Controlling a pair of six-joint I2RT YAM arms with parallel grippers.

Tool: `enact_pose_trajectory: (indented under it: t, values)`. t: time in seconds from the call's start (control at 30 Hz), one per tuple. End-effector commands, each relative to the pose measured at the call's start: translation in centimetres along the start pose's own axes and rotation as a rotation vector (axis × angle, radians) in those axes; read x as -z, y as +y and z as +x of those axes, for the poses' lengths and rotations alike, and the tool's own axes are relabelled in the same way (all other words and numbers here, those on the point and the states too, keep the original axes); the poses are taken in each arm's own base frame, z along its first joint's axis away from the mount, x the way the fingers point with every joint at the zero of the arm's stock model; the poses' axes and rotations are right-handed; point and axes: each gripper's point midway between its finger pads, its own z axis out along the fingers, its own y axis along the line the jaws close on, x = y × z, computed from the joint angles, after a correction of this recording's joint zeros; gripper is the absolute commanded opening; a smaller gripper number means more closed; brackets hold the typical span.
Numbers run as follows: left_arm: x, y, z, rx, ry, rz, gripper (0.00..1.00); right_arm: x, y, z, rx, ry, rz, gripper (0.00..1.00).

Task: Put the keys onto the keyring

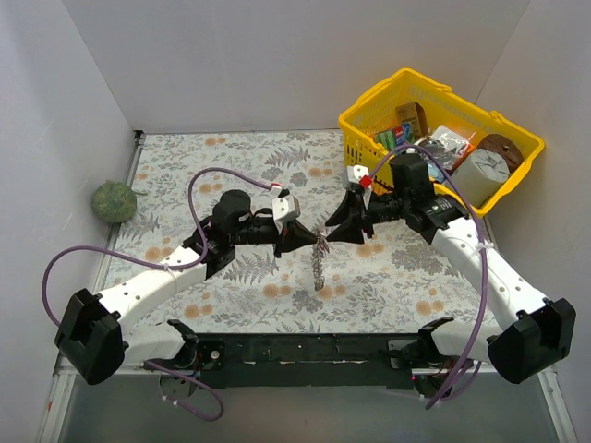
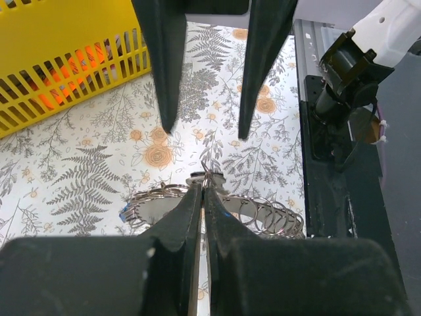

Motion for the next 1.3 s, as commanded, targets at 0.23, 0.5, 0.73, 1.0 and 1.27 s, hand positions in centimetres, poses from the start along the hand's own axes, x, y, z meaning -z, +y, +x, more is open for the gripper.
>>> enact_pose_trajectory:
  t: [0.23, 0.5, 0.73, 1.0, 1.27]
  values:
    - [1.5, -1.4, -5.2, -0.095, -0.290, -0.003, 0.00, 1.3, 0.2, -2.6, 0.055, -0.123, -0.033, 0.52]
    - [1.7, -2.1, -5.9, -0.135, -0.335, 0.028, 0.00, 1.0, 1.1, -3.0, 0.054, -0.158, -0.100, 0.50]
    - [1.7, -2.3, -6.1, -0.142, -0.336, 0.042, 0.00, 0.5, 1.1, -2.7, 0.022, -0.147, -0.135, 0.45]
    - [1.7, -2.4, -6.4, -0.145, -0.337, 0.048, 0.00, 0.2, 1.2, -2.4, 0.009, -0.141, -0.160, 0.35]
    - [1.7, -2.3, -6.4, -0.148, -0.334, 0.043, 0.00, 0.2, 1.6, -2.4, 0.010, -0.142, -0.184, 0.05]
